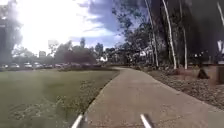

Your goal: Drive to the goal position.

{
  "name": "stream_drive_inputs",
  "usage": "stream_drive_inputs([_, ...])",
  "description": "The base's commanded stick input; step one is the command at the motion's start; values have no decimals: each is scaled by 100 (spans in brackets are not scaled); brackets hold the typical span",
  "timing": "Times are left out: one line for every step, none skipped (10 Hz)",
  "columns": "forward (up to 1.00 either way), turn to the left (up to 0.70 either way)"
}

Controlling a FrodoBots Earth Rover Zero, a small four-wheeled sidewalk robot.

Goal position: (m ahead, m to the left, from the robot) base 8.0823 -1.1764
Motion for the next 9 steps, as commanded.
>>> stream_drive_inputs([100, 0])
stream_drive_inputs([100, 0])
stream_drive_inputs([100, 0])
stream_drive_inputs([100, 0])
stream_drive_inputs([100, 0])
stream_drive_inputs([100, 0])
stream_drive_inputs([100, 0])
stream_drive_inputs([100, 0])
stream_drive_inputs([100, -9])
